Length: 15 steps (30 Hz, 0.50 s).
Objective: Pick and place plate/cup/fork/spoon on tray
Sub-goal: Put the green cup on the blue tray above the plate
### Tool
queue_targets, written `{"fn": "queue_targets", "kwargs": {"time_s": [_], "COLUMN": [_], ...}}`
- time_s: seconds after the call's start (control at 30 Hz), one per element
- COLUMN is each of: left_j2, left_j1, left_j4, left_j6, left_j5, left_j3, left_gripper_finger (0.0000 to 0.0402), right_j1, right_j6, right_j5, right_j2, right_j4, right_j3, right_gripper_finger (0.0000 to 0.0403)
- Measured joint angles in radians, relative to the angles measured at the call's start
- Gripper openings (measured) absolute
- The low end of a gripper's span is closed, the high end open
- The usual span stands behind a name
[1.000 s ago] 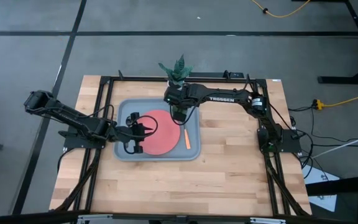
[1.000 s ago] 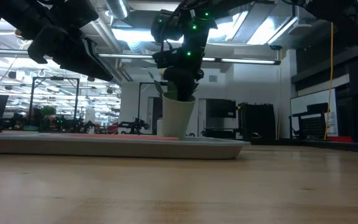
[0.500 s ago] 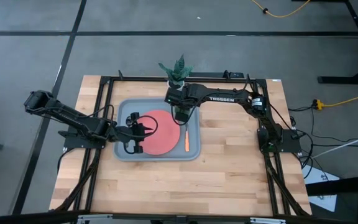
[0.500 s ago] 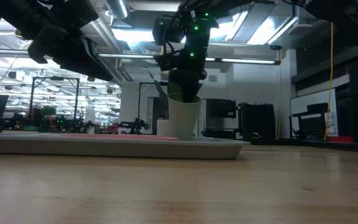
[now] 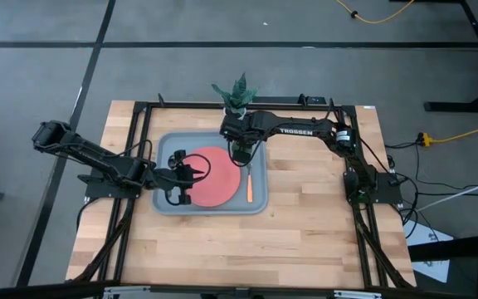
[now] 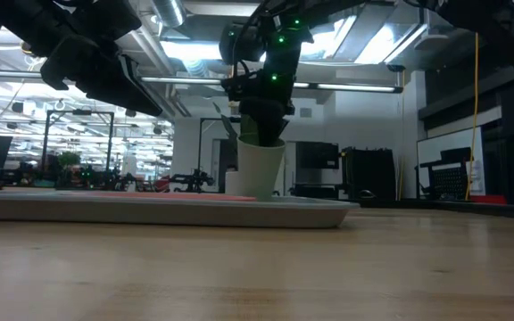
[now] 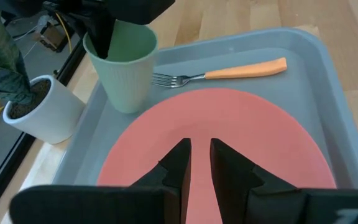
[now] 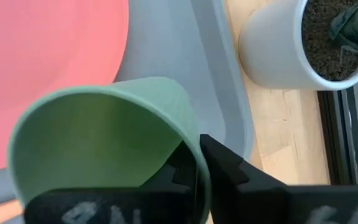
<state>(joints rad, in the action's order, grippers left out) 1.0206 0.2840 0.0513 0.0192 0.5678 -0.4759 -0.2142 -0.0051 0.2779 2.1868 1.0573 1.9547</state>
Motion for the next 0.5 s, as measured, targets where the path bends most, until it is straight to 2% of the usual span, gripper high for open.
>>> {"fn": "queue_targets", "kwargs": {"time_s": [0.5], "left_j2": [0.0], "left_j1": [0.0], "left_j4": [0.0], "left_j6": [0.0], "left_j5": [0.0], "left_j3": [0.0], "left_gripper_finger": [0.0053], "right_j1": [-0.026], "right_j6": [0.0], "right_j5": [-0.003], "right_j2": [0.0], "right_j4": [0.0], "right_j3": [0.0], "right_gripper_finger": [0.0047]}}
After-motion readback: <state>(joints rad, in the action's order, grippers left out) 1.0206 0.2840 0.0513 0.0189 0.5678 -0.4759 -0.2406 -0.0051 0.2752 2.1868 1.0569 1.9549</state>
